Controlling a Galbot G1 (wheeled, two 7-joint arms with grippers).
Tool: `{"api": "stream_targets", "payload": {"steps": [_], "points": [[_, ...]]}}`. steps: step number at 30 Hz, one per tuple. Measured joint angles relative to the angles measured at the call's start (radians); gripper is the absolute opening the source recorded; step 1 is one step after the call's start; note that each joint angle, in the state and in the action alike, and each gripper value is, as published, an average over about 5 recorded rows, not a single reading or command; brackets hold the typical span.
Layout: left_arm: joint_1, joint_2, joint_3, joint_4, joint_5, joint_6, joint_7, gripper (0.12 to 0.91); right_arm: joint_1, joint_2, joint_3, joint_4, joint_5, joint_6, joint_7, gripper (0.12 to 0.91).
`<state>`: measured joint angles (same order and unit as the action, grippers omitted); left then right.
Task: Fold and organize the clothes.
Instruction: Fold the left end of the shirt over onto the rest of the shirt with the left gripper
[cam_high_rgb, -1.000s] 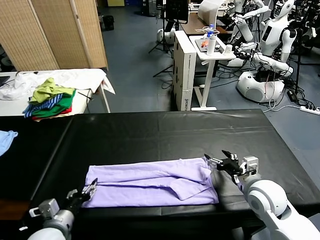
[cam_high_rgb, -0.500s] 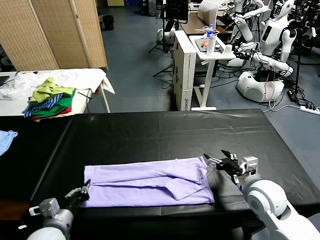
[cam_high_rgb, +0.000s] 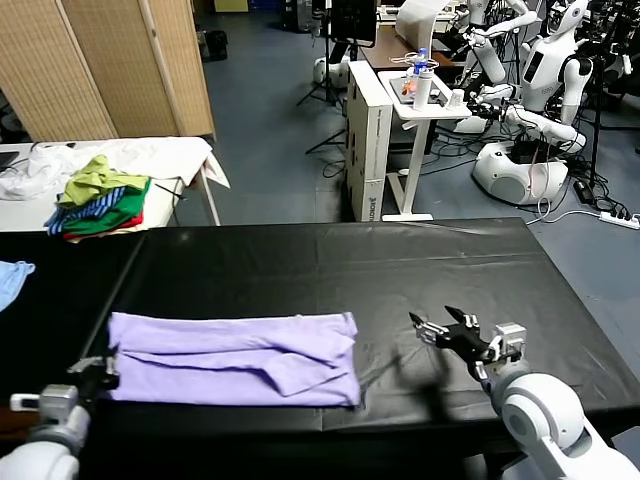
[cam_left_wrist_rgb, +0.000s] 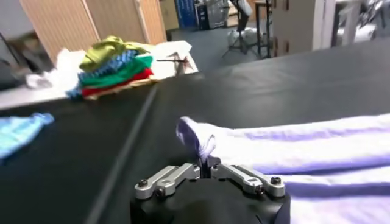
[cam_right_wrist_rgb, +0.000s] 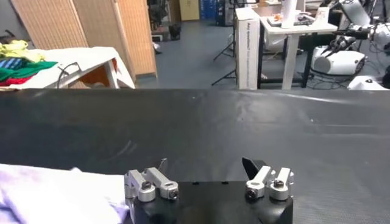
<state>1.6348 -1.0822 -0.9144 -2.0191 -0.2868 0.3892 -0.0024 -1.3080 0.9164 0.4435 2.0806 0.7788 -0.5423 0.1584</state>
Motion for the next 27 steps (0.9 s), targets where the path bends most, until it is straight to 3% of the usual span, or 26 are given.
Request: {"api": "stream_targets", "payload": {"steps": [6, 13, 27], "points": [[0.009, -0.024, 0.022, -0.089, -0.102, 0.066, -0.025, 0.194, -0.031, 0.002, 0.011, 0.010, -0.022, 0.067, -0.038, 0.907], [-0.019, -0.122, 0.152, -0.248, -0.272, 0.162, -0.104, 0.194, -0.093, 0.017, 0.034, 0.024, -0.075, 0.099, -0.060, 0.907], [-0.081, -0.259, 0.441, -0.275, -0.210, 0.171, -0.109, 0.194, -0.146, 0.035, 0.042, 0.037, -0.108, 0.099, -0.059, 0.907]]}}
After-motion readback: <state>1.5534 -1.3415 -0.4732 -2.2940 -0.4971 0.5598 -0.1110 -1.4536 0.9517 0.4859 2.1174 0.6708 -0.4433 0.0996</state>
